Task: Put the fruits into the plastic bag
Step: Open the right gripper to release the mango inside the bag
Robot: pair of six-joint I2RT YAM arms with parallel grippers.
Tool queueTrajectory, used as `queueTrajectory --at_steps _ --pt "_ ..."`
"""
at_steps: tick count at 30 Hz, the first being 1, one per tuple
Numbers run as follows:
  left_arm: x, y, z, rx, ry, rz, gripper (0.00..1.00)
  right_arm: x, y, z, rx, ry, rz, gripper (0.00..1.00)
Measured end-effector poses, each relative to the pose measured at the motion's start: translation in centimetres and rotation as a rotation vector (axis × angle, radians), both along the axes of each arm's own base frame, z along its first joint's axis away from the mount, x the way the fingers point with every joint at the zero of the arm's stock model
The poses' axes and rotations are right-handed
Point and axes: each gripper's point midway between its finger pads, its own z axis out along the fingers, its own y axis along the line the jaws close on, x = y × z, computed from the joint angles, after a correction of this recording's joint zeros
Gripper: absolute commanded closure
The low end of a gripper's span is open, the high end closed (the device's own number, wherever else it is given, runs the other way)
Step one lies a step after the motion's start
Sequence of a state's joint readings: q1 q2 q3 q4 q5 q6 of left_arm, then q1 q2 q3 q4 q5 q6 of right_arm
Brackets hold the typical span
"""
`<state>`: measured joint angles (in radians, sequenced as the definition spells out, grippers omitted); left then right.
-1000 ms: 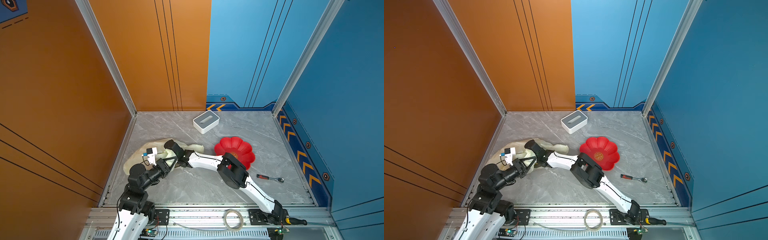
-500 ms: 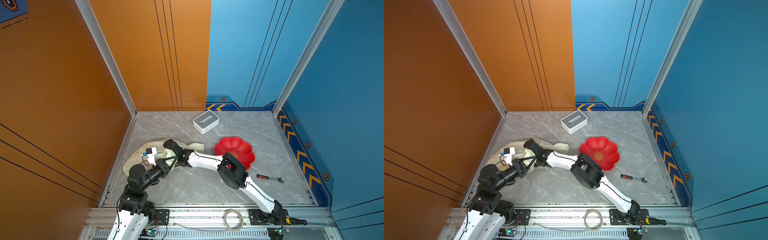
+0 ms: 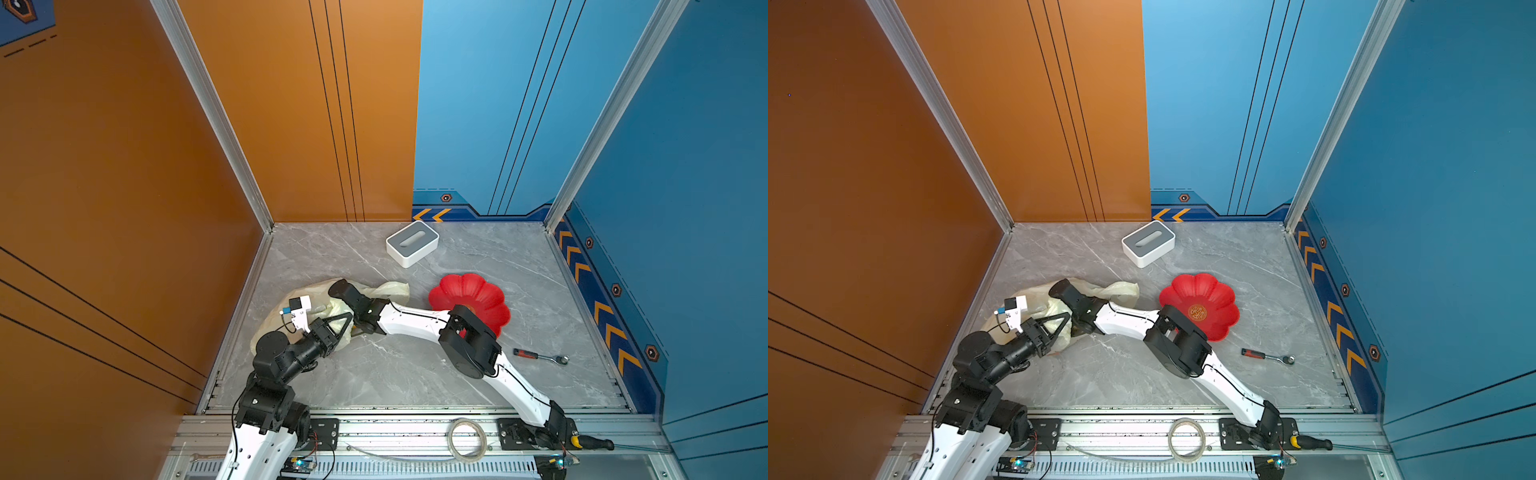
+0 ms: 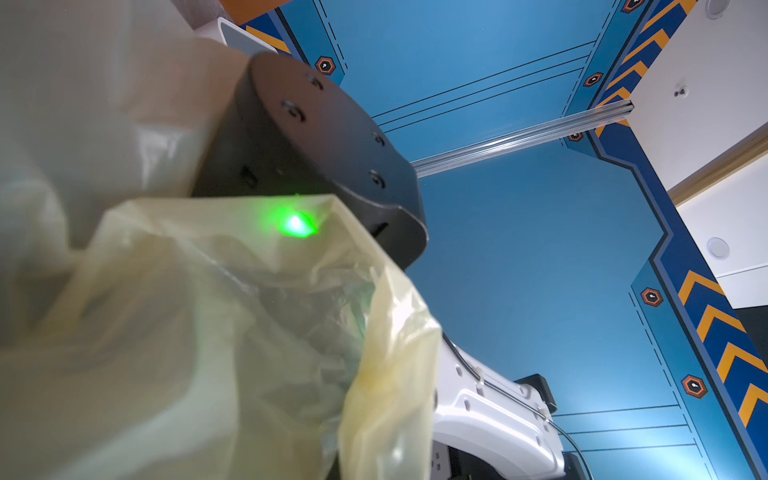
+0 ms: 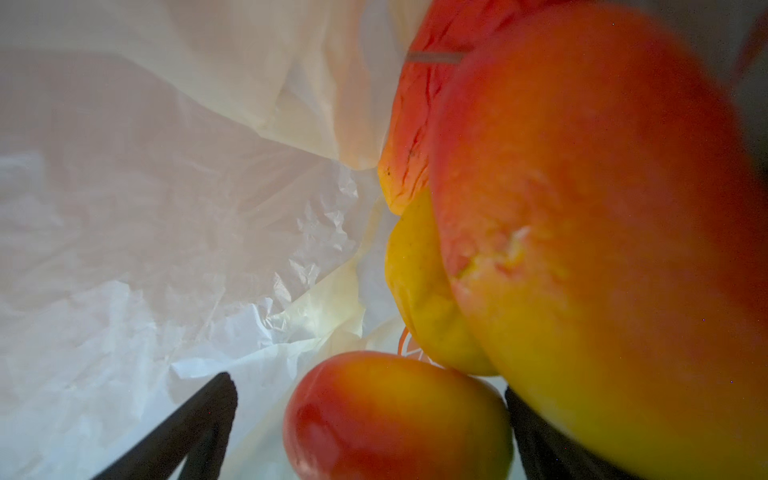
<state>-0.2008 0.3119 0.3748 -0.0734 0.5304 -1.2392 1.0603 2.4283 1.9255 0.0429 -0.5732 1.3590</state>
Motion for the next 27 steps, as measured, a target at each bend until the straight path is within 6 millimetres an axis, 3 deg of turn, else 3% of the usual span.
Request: queueTrajectory --at_steps 16,27 --pt "-0.5 0.9 -0.9 0.007 0.034 0.038 1.0 -0.4 -3.0 -0.4 -0.079 -0.008 0.016 0.0" --pt "-0.6 1.2 -0.9 0.007 0.034 0.05 1.0 -0.9 -6.9 -1.4 -0.259 -0.041 0.126 0.0"
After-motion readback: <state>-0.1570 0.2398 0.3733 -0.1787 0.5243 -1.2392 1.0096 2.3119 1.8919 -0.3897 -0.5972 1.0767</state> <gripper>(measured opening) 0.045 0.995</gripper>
